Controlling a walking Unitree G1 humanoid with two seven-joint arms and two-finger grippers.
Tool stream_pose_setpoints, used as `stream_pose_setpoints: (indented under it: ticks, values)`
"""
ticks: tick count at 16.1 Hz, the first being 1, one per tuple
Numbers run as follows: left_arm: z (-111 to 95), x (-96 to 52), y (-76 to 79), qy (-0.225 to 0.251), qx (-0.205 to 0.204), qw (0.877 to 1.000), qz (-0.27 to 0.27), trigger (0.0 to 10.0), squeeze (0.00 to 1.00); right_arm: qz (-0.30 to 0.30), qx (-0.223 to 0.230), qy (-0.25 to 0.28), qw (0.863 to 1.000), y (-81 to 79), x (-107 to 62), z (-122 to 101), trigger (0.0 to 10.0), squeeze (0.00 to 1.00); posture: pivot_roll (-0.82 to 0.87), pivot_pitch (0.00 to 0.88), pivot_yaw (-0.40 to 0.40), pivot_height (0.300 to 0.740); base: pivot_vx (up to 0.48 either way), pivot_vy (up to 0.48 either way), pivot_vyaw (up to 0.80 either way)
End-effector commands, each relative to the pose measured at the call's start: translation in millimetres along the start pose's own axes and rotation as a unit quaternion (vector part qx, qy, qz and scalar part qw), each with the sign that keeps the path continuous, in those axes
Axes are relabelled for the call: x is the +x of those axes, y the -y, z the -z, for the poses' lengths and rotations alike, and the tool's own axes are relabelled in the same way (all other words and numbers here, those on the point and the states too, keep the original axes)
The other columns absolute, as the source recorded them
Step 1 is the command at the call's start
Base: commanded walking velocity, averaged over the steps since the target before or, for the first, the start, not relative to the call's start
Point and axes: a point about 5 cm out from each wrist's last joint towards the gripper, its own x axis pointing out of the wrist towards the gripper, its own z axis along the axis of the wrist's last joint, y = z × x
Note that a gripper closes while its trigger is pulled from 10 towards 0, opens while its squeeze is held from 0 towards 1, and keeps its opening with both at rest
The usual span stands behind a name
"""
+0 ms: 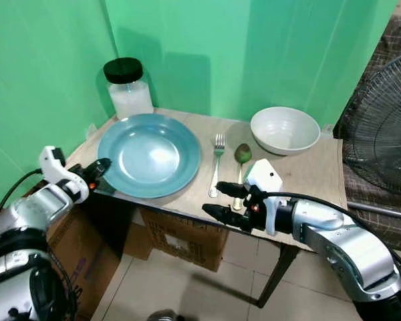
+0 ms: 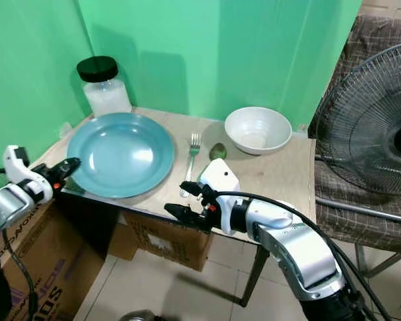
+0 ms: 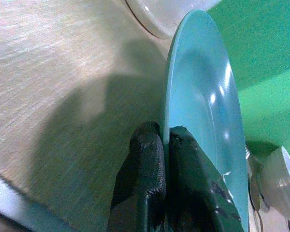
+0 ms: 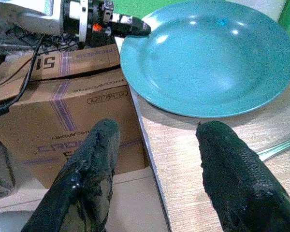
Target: Setting the table
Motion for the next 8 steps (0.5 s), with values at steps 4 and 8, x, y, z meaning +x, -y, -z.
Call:
stream_pose_setpoints:
  ticks: [4, 8]
  values:
    - [-21.2, -14.0, 6.4, 0.082, -0.02, 0.996, 0.032, 0.0, 0.0, 0.027, 0.017, 0.052, 0.998, 7.7, 3.5, -11.9, 10.0, 0.0, 0.11, 0.0, 0.034, 0.74, 0.0, 0.0, 0.0]
    - [-27.9, -21.5, 31.1, 0.123, -0.006, 0.986, 0.113, 0.0, 0.0, 0.086, 0.051, 0.11, 0.989, 27.4, 5.3, -28.9, 10.0, 0.0, 0.11, 0.0, 0.025, 0.74, 0.0, 0.0, 0.0]
